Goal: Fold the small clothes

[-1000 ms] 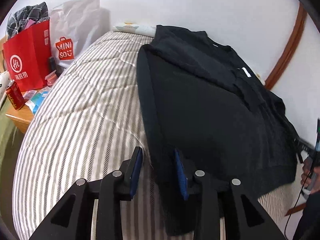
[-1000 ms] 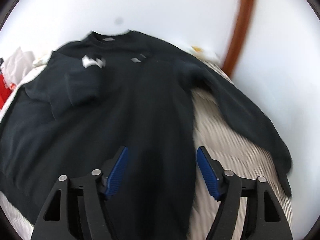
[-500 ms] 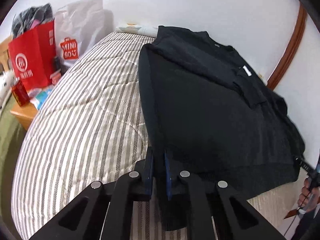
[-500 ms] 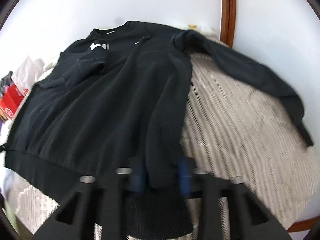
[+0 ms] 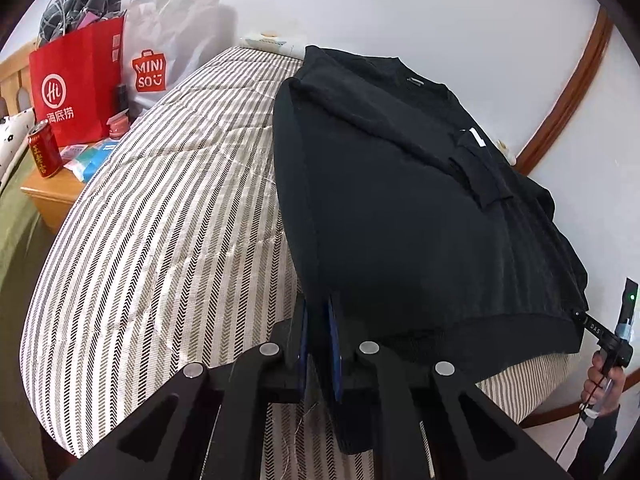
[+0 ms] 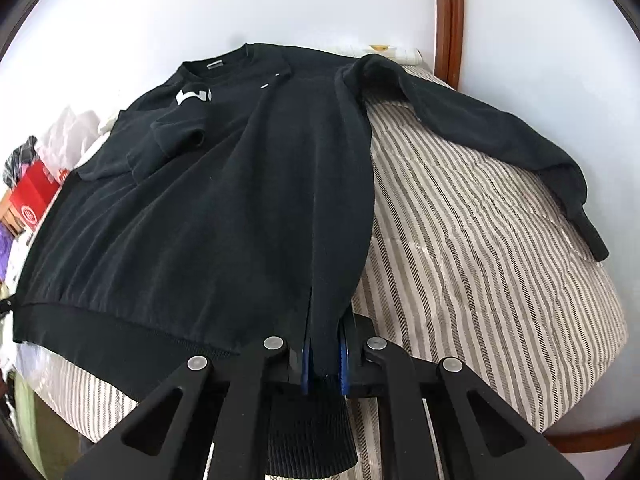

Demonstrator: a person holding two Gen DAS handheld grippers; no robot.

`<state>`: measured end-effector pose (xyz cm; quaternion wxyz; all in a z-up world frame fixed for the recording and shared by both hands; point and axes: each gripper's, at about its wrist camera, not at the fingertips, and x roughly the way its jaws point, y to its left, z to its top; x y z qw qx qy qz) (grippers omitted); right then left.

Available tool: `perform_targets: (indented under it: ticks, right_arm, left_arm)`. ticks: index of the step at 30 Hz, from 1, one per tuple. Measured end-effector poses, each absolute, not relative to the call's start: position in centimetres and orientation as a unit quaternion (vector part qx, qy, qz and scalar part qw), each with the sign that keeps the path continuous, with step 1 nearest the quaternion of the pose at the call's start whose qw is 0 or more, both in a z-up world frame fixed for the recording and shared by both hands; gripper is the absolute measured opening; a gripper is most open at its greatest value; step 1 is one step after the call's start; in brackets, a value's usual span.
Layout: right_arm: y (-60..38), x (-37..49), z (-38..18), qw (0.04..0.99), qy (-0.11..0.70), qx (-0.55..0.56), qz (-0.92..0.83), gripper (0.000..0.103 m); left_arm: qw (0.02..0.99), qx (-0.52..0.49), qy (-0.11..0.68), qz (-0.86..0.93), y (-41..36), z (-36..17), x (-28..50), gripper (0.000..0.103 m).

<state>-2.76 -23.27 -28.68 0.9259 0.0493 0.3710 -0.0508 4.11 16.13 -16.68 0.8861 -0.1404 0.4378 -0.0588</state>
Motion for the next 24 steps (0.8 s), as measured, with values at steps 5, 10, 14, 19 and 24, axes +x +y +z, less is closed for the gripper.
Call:
perform_targets:
  ticks: [5, 10, 14, 19, 24]
  right_arm:
    - [-22.3, -1.7, -26.5, 0.923, 0.371, -0.012, -0.099, 0.028]
    - [-19.4, 0.3, -21.4, 0.945, 0.307, -0.050, -0.096, 0.063]
    - [-14.9, 5.1, -19.5, 0.953, 0.297, -0.059, -0.023, 0.068]
    - [-8.6, 11.9, -19.9, 0.942, 0.318, -0.078, 0.070, 0.071]
    - [-4.3, 16.4, -23.3, 0.925, 0.346, -0.144, 0.066, 0.072]
  left_arm:
    - [0.881, -0.135, 0.451, -0.046, 16.3, -16.2, 4.9, 0.017]
    - [0.898, -0.099, 0.429, -0.009, 16.2, -14.1, 6.3, 0.039]
    - [0.902, -0.091, 0.422, 0.008, 16.0, -13.0, 8.8, 0.044]
    - [0.905, -0.085, 0.415, 0.028, 15.7, -12.1, 12.0, 0.047]
    - [0.903, -0.092, 0.420, 0.024, 15.6, -12.4, 14.1, 0.050]
